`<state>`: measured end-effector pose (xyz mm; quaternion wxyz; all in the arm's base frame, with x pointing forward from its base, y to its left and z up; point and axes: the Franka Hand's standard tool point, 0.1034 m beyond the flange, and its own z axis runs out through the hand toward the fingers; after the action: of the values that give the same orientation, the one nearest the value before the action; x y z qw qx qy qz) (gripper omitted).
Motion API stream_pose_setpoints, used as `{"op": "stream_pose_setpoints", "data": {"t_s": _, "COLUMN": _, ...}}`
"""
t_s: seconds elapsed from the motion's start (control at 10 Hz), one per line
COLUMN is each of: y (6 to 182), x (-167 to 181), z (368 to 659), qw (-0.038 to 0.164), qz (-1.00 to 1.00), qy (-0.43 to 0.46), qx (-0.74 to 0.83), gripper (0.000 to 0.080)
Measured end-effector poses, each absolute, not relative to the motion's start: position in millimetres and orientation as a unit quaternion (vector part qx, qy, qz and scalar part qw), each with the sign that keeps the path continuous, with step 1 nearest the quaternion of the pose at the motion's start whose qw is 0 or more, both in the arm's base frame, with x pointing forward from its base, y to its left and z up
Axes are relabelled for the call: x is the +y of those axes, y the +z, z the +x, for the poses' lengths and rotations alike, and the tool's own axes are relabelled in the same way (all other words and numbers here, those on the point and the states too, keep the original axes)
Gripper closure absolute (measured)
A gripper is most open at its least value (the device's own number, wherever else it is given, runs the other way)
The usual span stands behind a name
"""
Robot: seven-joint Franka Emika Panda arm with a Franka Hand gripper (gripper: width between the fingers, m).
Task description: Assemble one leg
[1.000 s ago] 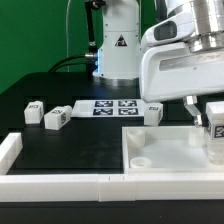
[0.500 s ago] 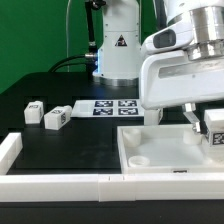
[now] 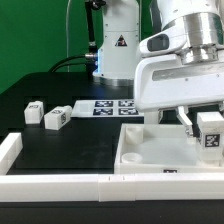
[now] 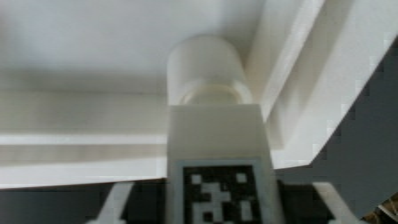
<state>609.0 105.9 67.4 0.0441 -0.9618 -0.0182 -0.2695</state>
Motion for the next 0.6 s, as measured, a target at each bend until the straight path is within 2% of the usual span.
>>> {"op": "stream_pose_setpoints", "data": {"t_s": 0.1, "y": 67.3, "x": 105.8, "z": 608.9, "qw": 0.044, "qz": -0.962, "qy": -0.269, "qx": -0.018, "gripper": 0.0448}}
{"op": "stream_pose_setpoints", "data": {"t_s": 0.2, "y": 67.2, "x": 105.7, "z": 608.9, "qw": 0.044, "qz": -0.962, "qy": -0.269, "qx": -0.018, "gripper": 0.0262}}
{"op": "stream_pose_setpoints", "data": {"t_s": 0.3, "y": 67.2, "x": 105.7, "z": 608.9, "qw": 0.044, "qz": -0.962, "qy": -0.269, "qx": -0.018, "gripper": 0.0185}}
{"op": "stream_pose_setpoints", "data": {"t_s": 0.6, "y": 67.2, "x": 105.7, "z": 608.9, "qw": 0.044, "qz": -0.962, "qy": -0.269, "qx": -0.018, "gripper": 0.0152}}
